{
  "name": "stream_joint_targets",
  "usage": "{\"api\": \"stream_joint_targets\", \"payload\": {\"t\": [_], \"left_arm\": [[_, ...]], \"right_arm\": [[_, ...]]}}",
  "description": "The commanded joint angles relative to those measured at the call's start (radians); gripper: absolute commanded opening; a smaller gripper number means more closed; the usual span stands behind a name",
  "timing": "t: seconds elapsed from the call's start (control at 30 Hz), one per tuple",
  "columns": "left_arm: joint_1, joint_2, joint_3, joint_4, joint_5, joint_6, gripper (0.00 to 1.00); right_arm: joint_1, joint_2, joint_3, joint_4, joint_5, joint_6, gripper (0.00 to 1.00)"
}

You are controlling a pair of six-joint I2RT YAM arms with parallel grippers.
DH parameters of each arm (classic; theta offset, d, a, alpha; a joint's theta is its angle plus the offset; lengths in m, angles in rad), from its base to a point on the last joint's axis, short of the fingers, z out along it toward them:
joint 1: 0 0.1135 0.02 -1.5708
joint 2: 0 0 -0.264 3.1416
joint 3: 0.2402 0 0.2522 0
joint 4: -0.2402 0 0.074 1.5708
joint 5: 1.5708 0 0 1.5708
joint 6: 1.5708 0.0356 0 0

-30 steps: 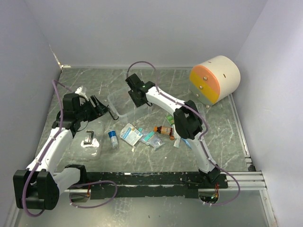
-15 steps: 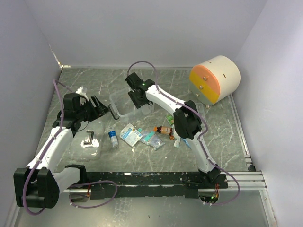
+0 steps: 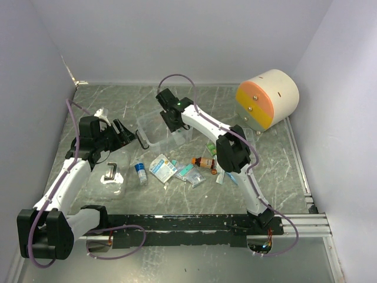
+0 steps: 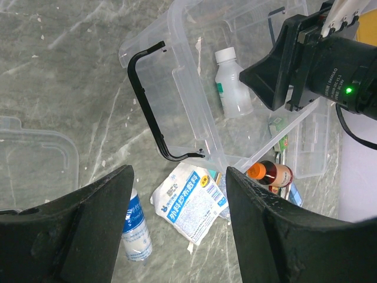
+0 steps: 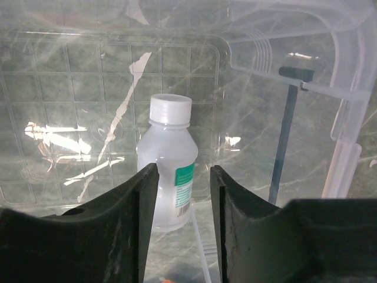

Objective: Organize the medicine kit

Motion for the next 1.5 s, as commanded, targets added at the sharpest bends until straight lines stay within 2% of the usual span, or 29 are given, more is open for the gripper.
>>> {"api": "stream_joint_targets", "payload": {"t": [0.0, 0.17, 0.33, 0.5, 0.63, 0.8, 0.97, 1.13, 1.27, 1.47], "left_arm": [[-0.008, -0.008, 0.014, 0.014, 0.006, 0.005, 0.75], [-0.008, -0.009, 0.013, 0.013, 0.007, 0.004, 0.75], [-0.008, -0.009, 0.013, 0.013, 0.002, 0.004, 0.75], [-0.008, -0.002, 0.016, 0.007, 0.001, 0.005, 0.75], [-0.008, 0.001, 0.016, 0.009, 0.006, 0.005, 0.75], [-0.008, -0.001, 0.025, -0.001, 0.005, 0.01, 0.75], [-0.009, -0.009, 0.066, -0.052, -0.013, 0.039, 0.75], [-0.008, -0.027, 0.109, -0.116, -0.024, 0.073, 0.76], [-0.008, -0.054, 0.153, -0.152, 0.004, 0.107, 0.79], [-0.008, -0.089, 0.164, -0.114, 0.094, 0.128, 0.85]], "right_arm": [[-0.007, 0.03, -0.013, 0.035, -0.001, -0.024, 0.4], [-0.01, 0.013, -0.05, 0.048, -0.012, -0.047, 0.41], [-0.009, -0.009, -0.059, 0.067, -0.066, -0.054, 0.47], [-0.009, 0.026, -0.038, 0.032, -0.013, -0.072, 0.41], [-0.009, 0.003, -0.085, 0.046, 0.044, -0.108, 0.38], [-0.002, -0.045, -0.126, 0.091, 0.062, -0.154, 0.39], [0.004, -0.085, -0.084, 0.1, -0.005, -0.145, 0.43], [0.005, -0.211, -0.107, 0.136, -0.075, -0.073, 0.48], [0.003, -0.424, -0.295, 0.221, -0.059, -0.001, 0.5], [0.004, -0.701, -0.616, 0.352, -0.011, 0.103, 0.53]]}}
